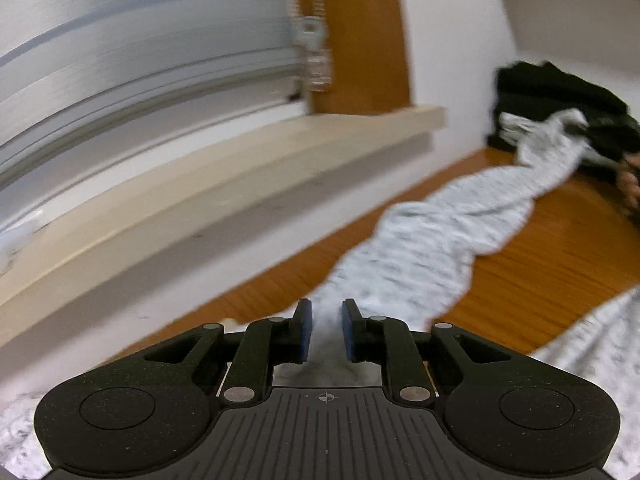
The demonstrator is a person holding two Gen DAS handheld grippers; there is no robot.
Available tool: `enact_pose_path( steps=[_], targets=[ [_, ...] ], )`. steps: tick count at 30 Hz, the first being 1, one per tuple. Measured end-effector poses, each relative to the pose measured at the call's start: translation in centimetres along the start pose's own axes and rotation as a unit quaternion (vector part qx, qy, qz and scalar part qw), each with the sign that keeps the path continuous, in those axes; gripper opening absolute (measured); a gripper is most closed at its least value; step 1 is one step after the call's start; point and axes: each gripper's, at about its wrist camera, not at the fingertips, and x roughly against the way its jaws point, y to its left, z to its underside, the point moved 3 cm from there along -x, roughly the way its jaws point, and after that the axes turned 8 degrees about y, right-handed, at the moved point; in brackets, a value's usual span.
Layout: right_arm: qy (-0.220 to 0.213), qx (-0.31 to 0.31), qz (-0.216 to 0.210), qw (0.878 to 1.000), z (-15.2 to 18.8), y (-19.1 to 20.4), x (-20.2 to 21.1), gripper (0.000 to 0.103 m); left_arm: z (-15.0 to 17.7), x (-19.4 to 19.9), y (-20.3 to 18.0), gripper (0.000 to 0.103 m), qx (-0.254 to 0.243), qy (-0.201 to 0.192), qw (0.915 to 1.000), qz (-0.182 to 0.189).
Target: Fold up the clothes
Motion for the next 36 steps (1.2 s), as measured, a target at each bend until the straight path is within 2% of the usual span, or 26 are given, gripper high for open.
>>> enact_pose_path(
  steps=[3,8,15,25,28,33,36],
  targets=[
    [-0.002,-0.001,0.001,1.000,0.0,-0.1,0.0,0.011,0.0,-1.0,-1.5,0.019,-0.012,0.014,0.9997,0.017],
    [-0.003,-0.002,0.002,1.000,0.0,-0.1,0.1,0.011,-0.2,-2.2,-2.1,0.019,0.001,0.027,0.9972,0.070],
    [-0.003,-0.002,0.001,1.000,0.0,-0.2,0.0,0.011,-0.8,-4.0,-0.4,0.019,-0.026,0.029,0.9985,-0.038],
    [-0.002,-0.001,0.000,1.000,0.0,-0.1,0.1,0.011,-1.4,-3.4,2.1,0.019,-0.008,-0.006,0.9973,-0.073],
    [-0.002,-0.001,0.000,1.000,0.0,-0.1,0.1,0.011,-1.6,-3.2,2.6,0.027,-0.006,-0.019,0.9961,-0.086],
    [-0.002,-0.001,0.001,1.000,0.0,-0.1,0.0,0.011,-2.3,-3.4,3.3,0.027,0.005,-0.015,0.9971,-0.075],
    [-0.003,-0.001,0.001,1.000,0.0,-0.1,0.0,0.011,-2.3,-2.7,3.8,0.027,0.023,-0.028,0.9965,-0.075]
  ],
)
